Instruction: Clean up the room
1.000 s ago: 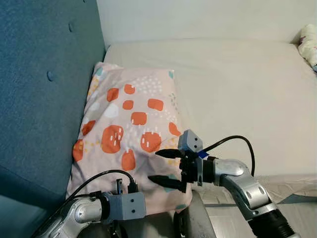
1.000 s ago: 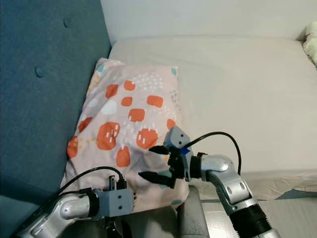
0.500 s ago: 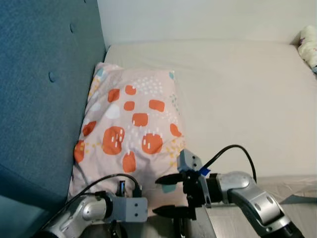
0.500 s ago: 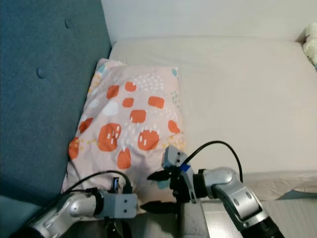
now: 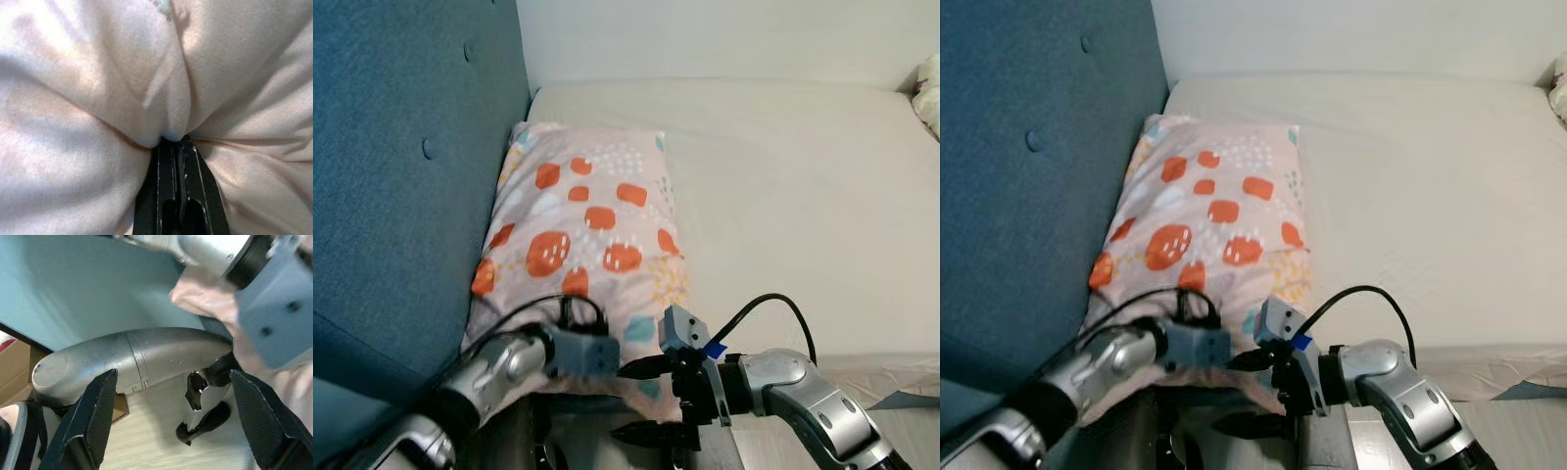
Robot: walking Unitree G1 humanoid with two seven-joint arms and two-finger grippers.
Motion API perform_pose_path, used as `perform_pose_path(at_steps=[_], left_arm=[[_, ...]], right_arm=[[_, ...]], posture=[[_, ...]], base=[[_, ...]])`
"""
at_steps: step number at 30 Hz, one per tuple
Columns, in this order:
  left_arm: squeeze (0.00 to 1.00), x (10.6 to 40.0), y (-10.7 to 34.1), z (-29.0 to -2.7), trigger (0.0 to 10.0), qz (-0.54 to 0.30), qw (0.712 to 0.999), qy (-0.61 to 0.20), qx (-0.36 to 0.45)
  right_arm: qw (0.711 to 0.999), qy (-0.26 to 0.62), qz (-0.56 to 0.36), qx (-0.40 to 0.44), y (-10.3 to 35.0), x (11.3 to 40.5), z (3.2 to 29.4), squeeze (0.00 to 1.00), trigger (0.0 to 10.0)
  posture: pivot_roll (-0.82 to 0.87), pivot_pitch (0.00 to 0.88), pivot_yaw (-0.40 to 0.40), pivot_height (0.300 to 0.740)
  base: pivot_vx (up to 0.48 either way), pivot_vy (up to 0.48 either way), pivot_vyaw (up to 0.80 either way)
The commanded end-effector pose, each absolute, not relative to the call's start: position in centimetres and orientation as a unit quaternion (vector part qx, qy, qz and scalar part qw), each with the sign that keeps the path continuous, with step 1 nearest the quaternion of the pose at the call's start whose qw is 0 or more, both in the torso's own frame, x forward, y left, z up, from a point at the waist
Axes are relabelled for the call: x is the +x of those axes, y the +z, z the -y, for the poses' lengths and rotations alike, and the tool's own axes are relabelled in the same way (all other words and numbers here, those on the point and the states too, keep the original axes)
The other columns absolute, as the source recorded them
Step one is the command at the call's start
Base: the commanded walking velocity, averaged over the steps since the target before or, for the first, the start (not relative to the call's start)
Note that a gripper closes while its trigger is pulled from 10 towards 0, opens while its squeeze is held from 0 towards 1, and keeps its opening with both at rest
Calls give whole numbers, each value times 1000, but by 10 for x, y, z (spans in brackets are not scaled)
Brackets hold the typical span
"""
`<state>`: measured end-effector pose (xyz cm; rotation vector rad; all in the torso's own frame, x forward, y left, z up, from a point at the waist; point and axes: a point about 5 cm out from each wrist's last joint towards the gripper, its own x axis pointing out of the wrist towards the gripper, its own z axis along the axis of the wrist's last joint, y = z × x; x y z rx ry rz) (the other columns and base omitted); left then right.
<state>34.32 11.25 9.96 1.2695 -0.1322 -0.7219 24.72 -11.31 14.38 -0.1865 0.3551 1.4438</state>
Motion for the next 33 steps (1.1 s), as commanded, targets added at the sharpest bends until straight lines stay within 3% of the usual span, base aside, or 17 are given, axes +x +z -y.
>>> perform_pose_path(at_steps=[1,11,18,21,26,27,33], left_arm=[[0,352,105,-117,10000,63,752,-294,587],[0,364,111,-113,10000,79,750,-257,604],[0,353,97,-118,10000,66,753,-287,588],[0,330,88,-134,10000,57,790,-345,503],[0,311,87,-141,10000,61,825,-370,422],[0,286,90,-147,10000,74,851,-380,356],[0,257,99,-154,10000,95,872,-373,303]], right_arm=[[730,656,-171,-87,138,242,112,0,10000],[736,648,-173,-90,136,241,112,0,10000],[737,647,-172,-88,135,243,109,0,10000],[739,648,-167,-83,135,244,107,0,10000],[741,646,-165,-81,134,245,106,0,10000],[743,644,-163,-79,132,248,106,0,10000],[745,644,-155,-79,134,253,103,0,10000]], posture=[[-26,340,-37,598],[-31,339,-30,598],[-25,331,-27,598],[-16,321,-18,598],[-1,307,-19,598],[7,301,-25,598],[7,276,-28,598]], base=[[0,0,0],[0,0,0],[0,0,0],[0,0,0],[0,0,0],[0,0,0],[0,0,0]])
